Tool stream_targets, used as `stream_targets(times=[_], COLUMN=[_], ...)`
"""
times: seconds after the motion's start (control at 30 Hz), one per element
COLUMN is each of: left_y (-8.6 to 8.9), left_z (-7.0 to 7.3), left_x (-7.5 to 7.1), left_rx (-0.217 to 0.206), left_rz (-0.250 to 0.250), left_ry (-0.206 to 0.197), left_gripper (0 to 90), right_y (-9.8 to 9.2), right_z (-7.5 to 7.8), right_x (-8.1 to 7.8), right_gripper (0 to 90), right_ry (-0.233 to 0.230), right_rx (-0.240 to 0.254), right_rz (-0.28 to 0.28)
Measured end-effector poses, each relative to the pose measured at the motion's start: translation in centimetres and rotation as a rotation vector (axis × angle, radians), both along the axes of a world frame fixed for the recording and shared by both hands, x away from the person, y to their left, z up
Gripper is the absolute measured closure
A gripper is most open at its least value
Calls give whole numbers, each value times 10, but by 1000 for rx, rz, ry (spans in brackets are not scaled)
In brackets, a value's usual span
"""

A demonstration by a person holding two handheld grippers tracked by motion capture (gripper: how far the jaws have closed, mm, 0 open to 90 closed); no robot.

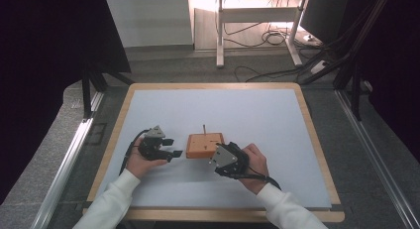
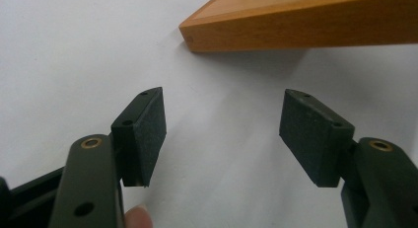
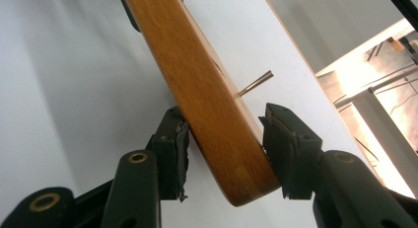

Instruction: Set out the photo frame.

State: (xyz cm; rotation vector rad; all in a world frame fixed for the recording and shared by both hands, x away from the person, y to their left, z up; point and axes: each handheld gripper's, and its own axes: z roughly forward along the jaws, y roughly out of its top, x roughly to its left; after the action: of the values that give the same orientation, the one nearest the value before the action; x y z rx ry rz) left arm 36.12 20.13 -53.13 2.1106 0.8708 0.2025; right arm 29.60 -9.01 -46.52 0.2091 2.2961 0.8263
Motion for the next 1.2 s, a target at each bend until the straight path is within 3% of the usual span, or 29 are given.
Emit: stream_targets(times=[0.47,1.2], left_y=[1,1], left_z=[-2,-3], left_x=[1,1], left_rx=[-1,4], left_rz=[-1,-5], left_ry=[6,3], left_gripper=[342,341], right_y=[10,11], right_z=[10,12], right_x=[8,9], right_gripper=[602,639], right_ry=[-8,-39], right_rx=[-50,-65], right_rz=[52,88])
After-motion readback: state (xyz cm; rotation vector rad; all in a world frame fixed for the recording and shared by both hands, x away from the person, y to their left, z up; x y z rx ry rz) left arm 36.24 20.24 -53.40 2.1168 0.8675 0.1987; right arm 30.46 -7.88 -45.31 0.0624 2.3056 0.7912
